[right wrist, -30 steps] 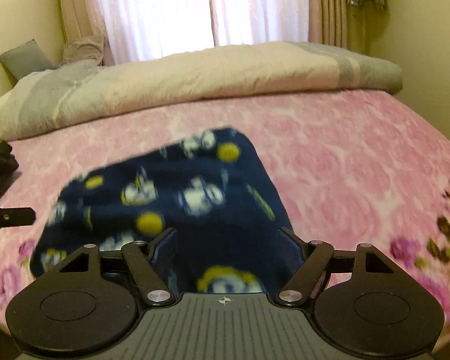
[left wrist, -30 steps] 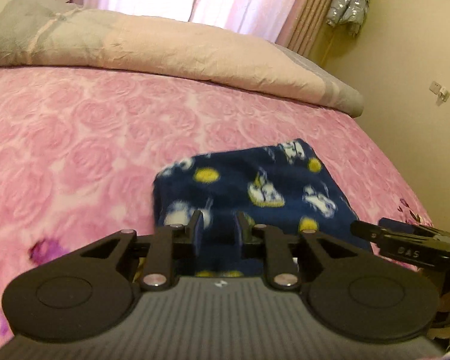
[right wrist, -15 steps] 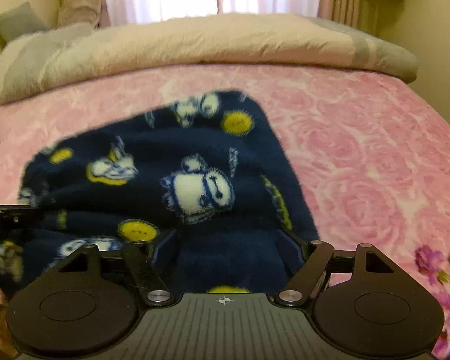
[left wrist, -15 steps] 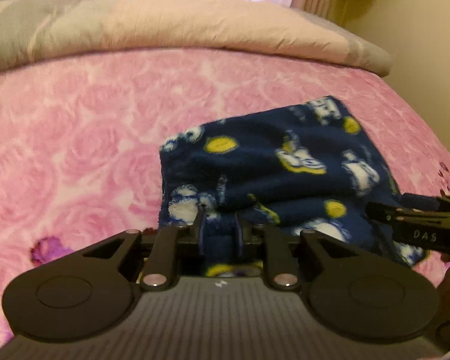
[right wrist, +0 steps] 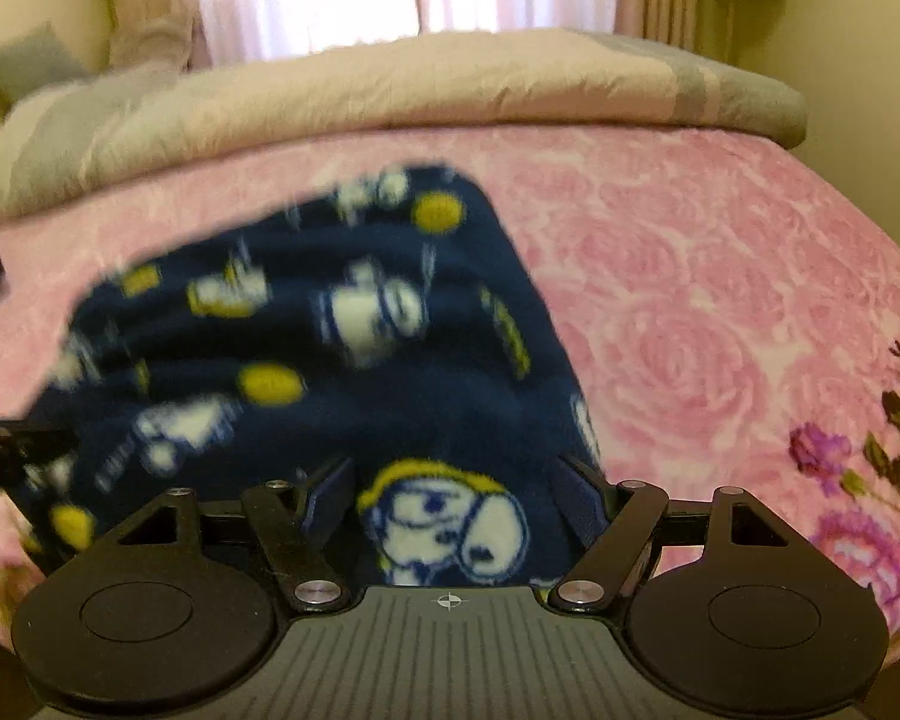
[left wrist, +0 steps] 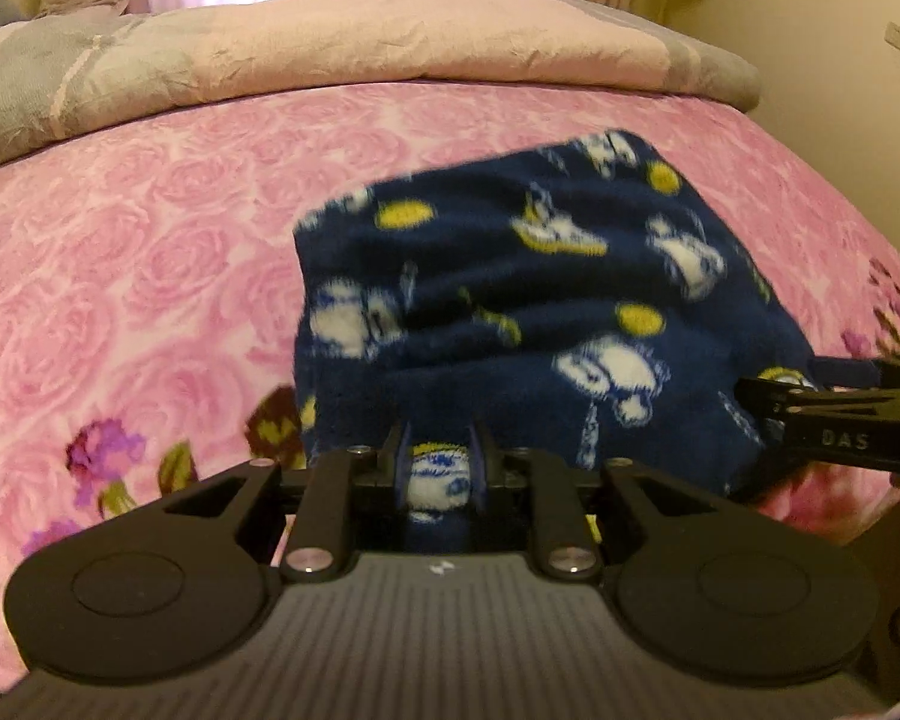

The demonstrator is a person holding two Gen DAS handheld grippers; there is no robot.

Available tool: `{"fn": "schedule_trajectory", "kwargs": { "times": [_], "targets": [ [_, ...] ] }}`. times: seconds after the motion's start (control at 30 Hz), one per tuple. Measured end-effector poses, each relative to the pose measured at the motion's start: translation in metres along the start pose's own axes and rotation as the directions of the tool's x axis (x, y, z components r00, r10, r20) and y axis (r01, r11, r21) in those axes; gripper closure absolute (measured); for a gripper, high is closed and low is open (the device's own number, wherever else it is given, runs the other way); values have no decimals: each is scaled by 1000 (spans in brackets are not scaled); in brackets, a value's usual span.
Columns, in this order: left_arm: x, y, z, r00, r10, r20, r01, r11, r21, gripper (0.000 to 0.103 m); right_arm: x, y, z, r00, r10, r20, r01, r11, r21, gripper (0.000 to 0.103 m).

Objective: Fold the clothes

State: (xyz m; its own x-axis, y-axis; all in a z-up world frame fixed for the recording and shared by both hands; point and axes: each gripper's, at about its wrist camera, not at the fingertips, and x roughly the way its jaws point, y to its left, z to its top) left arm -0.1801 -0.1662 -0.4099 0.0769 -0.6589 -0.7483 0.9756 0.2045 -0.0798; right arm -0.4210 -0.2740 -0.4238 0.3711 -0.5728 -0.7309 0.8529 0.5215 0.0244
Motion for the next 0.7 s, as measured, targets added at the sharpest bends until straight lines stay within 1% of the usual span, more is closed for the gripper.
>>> {"fn": "schedule_trajectory", "kwargs": {
  "times": [0.07,0.13,0.2,0.3,0.33,0.4,0.43,0.57,0.7],
  "targets": [
    [-4,0,-6,1000,-2,19,2,1000,-1,86,1,3,-7,1000,-11,9,12,999,-33,27],
    [-13,1,-9,999,-17,50,17,1000,-4,86,-11,4,-9,999,-10,38,11,999,-36,27],
    [-11,2,-15,999,-22,41,22,1000,4,86,-20,5,-13,998,6,66,-3,999,-48,27],
    [2,0,-23,1000,-17,23,16,1000,16,85,-2,7,-27,1000,-7,3,7,997,-81,27],
    [1,-2,-22,1000,-5,24,4,1000,16,86,2,6,-31,1000,-4,3,4,997,-79,27],
    [-5,-6,-20,1000,13,27,-13,1000,19,86,-4,6,-31,1000,-5,7,5,998,-68,27],
    [-11,-7,-20,999,11,30,-11,1000,18,86,-9,5,-30,1000,-4,2,4,998,-58,27],
    [-34,-8,-27,999,-31,37,31,1000,-2,86,-39,-1,-35,999,16,46,-16,1000,-10,27],
    [-51,-6,-26,997,-57,60,57,998,-2,86,-56,-10,-37,997,38,60,-41,998,46,27]
  ]
}}
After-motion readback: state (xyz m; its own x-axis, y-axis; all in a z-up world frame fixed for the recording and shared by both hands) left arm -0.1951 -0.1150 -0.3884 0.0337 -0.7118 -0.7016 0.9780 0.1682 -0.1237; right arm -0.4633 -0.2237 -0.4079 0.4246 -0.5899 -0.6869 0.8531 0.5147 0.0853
